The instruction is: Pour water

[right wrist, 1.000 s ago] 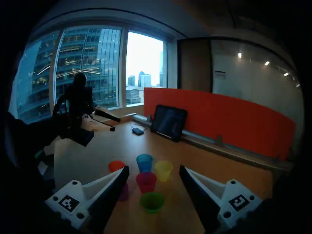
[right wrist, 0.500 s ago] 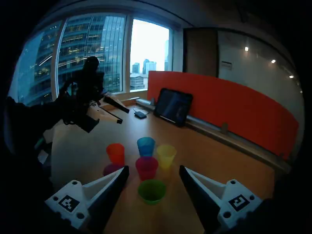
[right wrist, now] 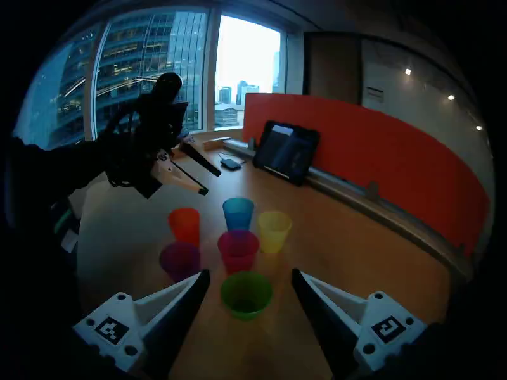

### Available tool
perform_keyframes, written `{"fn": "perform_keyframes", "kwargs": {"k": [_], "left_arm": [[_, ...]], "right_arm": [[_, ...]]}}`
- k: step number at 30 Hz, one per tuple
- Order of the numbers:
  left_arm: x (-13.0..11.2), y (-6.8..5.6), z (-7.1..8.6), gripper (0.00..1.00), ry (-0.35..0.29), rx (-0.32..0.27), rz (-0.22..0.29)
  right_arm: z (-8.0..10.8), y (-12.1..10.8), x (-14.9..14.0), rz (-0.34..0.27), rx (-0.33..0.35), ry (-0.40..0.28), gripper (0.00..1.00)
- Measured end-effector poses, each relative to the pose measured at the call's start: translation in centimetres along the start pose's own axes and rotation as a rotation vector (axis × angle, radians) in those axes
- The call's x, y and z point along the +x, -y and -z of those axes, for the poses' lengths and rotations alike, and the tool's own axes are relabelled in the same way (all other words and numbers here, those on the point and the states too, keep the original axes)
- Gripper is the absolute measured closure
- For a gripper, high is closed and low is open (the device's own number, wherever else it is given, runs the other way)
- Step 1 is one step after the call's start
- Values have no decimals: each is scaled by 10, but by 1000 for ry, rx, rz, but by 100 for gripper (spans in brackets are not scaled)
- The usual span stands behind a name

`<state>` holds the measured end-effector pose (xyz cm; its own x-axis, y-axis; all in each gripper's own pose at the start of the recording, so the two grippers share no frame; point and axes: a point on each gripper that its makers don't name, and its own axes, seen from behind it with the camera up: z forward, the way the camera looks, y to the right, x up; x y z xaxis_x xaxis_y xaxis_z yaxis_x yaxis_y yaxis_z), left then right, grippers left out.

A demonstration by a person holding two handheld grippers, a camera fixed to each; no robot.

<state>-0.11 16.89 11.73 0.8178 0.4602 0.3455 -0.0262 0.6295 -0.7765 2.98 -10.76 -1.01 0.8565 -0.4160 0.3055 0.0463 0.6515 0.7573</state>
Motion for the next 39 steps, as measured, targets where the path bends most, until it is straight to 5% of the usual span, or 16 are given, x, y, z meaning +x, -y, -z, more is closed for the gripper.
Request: {"fn": "perform_keyframes", "kwargs": {"k": [19,39], "left_arm": [[-31,10,-45,2,116,-43,7],[-29,5,-77,2,144,-65,-18]], "right_arm": [[-29,1,-34,-7,24,78,0],[-36,1,-44,-13,31,100,0]]}}
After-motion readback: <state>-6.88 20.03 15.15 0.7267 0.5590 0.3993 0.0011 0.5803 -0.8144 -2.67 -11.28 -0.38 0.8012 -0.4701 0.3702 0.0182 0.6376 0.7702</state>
